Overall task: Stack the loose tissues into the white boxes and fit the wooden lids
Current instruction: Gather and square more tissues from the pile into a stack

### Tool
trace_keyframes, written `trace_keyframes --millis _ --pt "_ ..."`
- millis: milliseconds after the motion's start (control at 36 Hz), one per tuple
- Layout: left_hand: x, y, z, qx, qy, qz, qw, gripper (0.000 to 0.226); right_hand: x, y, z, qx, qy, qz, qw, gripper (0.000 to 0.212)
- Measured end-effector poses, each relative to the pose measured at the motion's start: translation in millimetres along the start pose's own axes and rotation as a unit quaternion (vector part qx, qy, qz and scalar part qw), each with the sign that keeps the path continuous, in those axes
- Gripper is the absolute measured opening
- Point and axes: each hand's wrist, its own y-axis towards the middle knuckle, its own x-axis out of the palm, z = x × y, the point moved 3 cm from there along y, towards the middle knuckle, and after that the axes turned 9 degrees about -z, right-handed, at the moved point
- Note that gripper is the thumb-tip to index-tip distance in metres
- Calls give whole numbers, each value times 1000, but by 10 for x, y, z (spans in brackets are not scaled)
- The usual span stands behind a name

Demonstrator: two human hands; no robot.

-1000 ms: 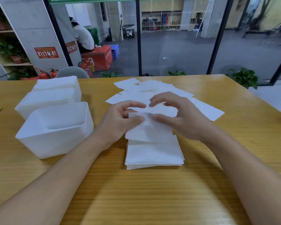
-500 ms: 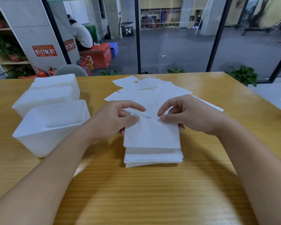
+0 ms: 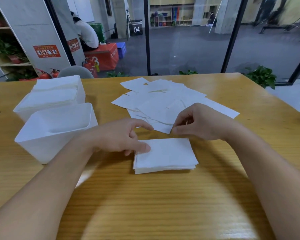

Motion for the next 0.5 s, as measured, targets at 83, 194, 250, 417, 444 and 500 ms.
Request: trace_keyframes --millis 83,194,250,417,444,500 --pt "-45 10 9 3 -1 74 997 53 71 73 3 -25 -14 81 996 8" --pt "-56 72 15 29 24 200 979 26 259 138 -4 -39 -31 59 997 7" --pt "-8 119 30 39 49 225 972 15 281 158 -7 -39 -29 62 997 10" --pt "99 210 28 72 45 235 968 15 274 188 -29 -43 -49 62 996 13" --pt "106 214 35 82 40 244 965 16 262 181 -40 -49 -39 68 996 14" --pt "118 212 54 105 29 263 959 19 236 161 -71 -66 -28 87 994 13"
